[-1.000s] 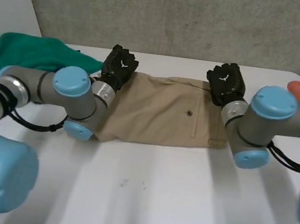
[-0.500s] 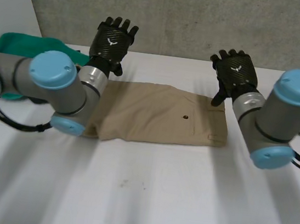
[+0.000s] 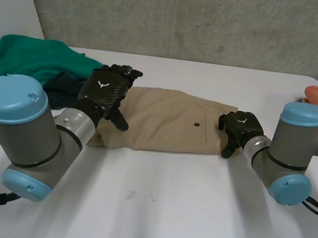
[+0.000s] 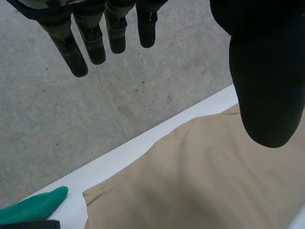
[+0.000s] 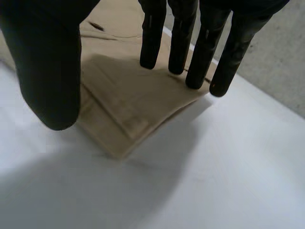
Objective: Fold the laundry.
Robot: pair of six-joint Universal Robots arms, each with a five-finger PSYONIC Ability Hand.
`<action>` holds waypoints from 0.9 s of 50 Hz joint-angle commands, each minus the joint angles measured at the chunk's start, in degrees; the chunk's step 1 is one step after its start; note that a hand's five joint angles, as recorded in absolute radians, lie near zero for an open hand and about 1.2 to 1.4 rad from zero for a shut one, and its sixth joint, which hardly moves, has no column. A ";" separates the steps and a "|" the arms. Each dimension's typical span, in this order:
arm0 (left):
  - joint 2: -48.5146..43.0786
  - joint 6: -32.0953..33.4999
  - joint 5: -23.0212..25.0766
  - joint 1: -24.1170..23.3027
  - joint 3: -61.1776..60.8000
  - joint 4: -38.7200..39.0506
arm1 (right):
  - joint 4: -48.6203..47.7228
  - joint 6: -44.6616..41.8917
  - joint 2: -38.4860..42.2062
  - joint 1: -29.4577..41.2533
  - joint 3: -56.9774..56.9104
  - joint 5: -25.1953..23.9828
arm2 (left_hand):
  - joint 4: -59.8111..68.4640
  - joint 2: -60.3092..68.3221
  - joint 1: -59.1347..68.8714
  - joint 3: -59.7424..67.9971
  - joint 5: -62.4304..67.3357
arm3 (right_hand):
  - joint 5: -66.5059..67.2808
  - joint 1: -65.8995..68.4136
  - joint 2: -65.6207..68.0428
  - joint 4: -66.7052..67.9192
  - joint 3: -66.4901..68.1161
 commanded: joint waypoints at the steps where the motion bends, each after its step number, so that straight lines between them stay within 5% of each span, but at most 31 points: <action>1: 1.05 0.03 -0.04 0.36 -0.88 0.11 | -2.44 -2.57 2.98 -0.07 -2.81 0.41 | -1.70 -1.82 -0.84 -2.19 -2.74 | 50.05 53.15 48.70 49.03 49.02; 11: 4.48 0.03 -0.04 0.53 -2.37 0.11 | -1.57 -5.46 -7.65 -6.30 5.62 1.11 | -1.70 -1.82 -0.84 -2.19 -2.74 | 50.06 53.16 48.71 49.04 49.02; 20: 5.98 0.29 -0.04 1.85 -3.60 -0.06 | -2.79 -30.58 -14.60 -15.80 13.28 0.15 | -1.70 -1.82 -0.84 -2.19 -2.74 | 50.06 53.16 48.71 49.04 49.02; 25: 5.36 0.21 3.55 1.59 -3.69 -0.85 | -7.18 -37.63 -15.30 -10.12 10.91 -6.07 | -1.70 -1.82 -0.84 -2.19 -2.74 | 50.06 53.16 48.71 49.04 49.02; 32: 6.24 -2.86 14.37 2.11 -2.46 -6.99 | -14.83 -39.48 -14.08 0.88 8.70 -17.25 | -1.70 -1.82 -0.84 -2.19 -2.74 | 50.06 53.16 48.71 49.04 49.02; 41: 9.23 -3.66 14.38 7.73 -2.90 -8.59 | -17.56 -42.13 -4.76 12.84 7.12 -26.31 | -1.70 -1.82 -0.84 -2.19 -2.74 | 50.06 53.16 48.71 49.04 49.02; 43: 9.32 -3.57 14.38 8.79 -2.55 -8.50 | -17.39 -40.99 -3.79 13.73 6.86 -24.65 | -1.70 -1.82 -0.84 -2.19 -2.74 | 22.82 25.93 21.47 21.81 21.79; 45: 9.14 -3.49 14.29 8.97 -2.02 -8.32 | -16.69 -38.71 -3.79 14.08 6.77 -22.11 | -1.70 -1.82 -0.84 -2.19 -2.74 | 10.63 13.73 9.27 9.61 9.59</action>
